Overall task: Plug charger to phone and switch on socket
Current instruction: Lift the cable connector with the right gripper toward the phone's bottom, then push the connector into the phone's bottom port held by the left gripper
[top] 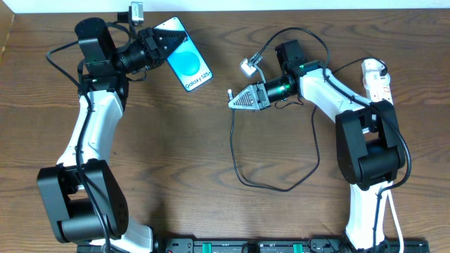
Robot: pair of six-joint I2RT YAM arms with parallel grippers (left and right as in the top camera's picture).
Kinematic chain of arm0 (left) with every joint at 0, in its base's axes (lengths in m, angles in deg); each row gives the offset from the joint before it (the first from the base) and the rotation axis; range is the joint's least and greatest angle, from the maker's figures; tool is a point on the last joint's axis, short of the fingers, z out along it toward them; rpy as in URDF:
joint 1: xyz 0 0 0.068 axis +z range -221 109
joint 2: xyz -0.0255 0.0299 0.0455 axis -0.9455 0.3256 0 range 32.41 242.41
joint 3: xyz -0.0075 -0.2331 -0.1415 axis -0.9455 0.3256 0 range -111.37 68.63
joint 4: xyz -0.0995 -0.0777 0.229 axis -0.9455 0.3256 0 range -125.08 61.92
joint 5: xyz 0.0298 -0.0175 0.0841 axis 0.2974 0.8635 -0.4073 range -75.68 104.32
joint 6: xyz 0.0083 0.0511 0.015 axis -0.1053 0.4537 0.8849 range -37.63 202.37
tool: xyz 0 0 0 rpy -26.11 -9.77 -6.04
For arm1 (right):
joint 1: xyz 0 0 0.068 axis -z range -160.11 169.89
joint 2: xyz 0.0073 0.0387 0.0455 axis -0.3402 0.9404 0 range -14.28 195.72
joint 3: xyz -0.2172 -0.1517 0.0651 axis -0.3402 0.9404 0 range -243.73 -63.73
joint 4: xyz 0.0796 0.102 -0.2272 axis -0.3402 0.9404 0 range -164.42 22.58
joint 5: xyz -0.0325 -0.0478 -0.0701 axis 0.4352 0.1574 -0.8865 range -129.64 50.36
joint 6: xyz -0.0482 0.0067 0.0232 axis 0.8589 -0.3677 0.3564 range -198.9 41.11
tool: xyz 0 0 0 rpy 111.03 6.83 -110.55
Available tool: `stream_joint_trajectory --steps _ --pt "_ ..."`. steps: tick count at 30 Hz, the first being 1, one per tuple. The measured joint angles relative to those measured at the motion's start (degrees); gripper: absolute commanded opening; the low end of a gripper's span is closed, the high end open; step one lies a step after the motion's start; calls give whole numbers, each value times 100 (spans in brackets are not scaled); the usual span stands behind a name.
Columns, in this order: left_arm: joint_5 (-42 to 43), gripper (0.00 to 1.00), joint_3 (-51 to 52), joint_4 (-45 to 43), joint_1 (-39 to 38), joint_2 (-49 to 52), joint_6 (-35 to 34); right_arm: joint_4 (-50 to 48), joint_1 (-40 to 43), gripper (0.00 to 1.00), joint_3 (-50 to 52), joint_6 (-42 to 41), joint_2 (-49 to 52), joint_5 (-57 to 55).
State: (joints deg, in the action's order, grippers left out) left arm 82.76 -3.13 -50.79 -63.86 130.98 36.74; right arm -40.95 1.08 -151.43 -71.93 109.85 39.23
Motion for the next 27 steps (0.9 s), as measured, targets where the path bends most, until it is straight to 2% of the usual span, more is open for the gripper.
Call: stream_joint_trajectory --steps 7,13,27 --pt "516 7 7 -800 -9 0 114 -175 -9 1 0 308 0 669" --pt "758 7 7 -1082 -144 0 153 -247 -131 1 0 380 0 820" --pt "793 8 7 -1121 -284 0 306 -485 -378 1 0 382 0 883"
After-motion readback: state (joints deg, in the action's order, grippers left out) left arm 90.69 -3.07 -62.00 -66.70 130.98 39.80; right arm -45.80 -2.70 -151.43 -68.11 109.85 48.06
